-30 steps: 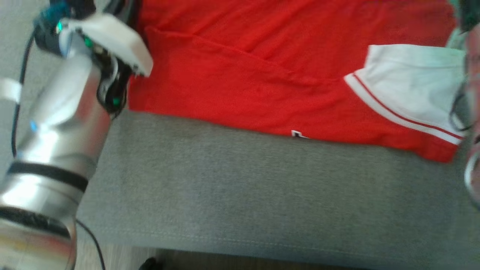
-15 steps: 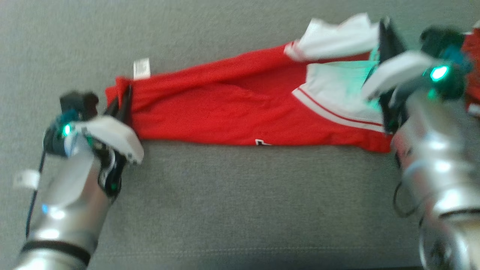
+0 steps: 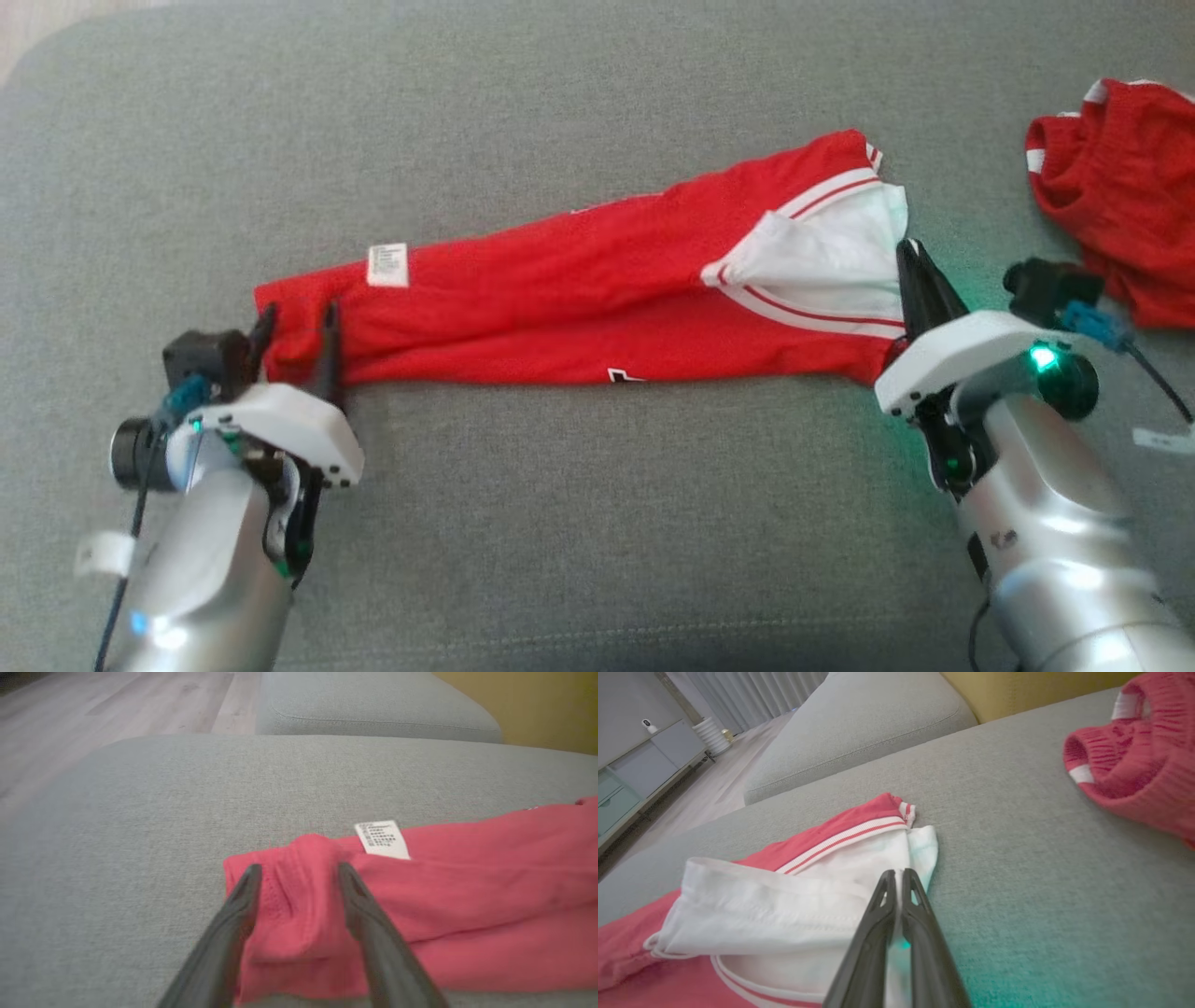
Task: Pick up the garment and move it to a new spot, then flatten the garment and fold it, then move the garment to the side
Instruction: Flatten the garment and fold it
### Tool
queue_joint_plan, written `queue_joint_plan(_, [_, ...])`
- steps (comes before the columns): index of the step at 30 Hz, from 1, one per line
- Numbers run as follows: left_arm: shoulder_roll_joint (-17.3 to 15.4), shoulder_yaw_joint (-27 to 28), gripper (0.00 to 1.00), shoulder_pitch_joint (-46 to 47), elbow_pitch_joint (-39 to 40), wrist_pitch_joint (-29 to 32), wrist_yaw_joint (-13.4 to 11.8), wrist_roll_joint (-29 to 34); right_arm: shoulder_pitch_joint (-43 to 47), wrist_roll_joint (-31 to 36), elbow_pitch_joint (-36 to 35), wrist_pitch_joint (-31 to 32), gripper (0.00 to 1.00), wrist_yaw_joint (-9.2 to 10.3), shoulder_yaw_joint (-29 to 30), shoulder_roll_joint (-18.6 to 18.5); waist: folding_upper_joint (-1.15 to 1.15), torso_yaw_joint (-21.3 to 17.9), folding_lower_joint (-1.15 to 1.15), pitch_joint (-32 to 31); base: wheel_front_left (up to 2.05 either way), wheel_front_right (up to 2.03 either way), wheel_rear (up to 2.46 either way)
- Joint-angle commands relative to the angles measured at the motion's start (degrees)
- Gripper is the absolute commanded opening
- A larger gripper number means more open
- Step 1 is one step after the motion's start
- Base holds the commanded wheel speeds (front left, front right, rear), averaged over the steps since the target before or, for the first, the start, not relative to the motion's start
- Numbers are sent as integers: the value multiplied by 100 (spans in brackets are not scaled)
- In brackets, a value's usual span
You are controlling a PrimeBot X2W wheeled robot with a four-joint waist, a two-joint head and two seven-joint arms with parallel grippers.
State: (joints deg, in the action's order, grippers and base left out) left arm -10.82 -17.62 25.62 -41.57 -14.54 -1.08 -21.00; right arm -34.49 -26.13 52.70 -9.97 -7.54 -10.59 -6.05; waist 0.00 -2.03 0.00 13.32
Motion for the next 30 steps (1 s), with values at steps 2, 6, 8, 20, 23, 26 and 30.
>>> queue_joint_plan(2, [-87, 400, 100, -131, 393, -46, -172, 260, 76, -67, -274, -59, 100, 5, -23, -6, 0, 35, 0, -65, 0, 0, 0])
queue_joint_plan(6, [128, 784, 100, -550, 855, -46, -362, 530, 181, -24, -337, -157, 100, 5, 118, 2, 0, 125, 0, -151, 0, 0, 0])
queue_joint_plan(8, [253, 945, 100, -749, 1072, -46, -391, 652, 207, 28, -304, -176, 100, 5, 182, 29, 0, 187, 0, -187, 0, 0, 0])
queue_joint_plan(20, [703, 1380, 100, -1402, 1671, -46, -207, 1052, 174, 562, 594, -165, 100, 5, 612, 32, 0, 646, 0, -272, 0, 0, 0])
queue_joint_plan(23, [741, 1399, 100, -1453, 1710, -46, -153, 1133, 150, 638, 847, -113, 100, 5, 667, 76, 0, 735, 0, -250, 0, 0, 0])
queue_joint_plan(26, [763, 1440, 100, -1461, 1719, -46, -118, 1178, 129, 624, 985, -45, 15, 5, 619, 146, 0, 776, 0, -223, 0, 0, 0])
queue_joint_plan(30, [779, 1512, 100, -1457, 1701, -46, -100, 1199, 77, 550, 997, -125, 0, 5, 559, 190, 0, 770, 0, -200, 0, 0, 0])
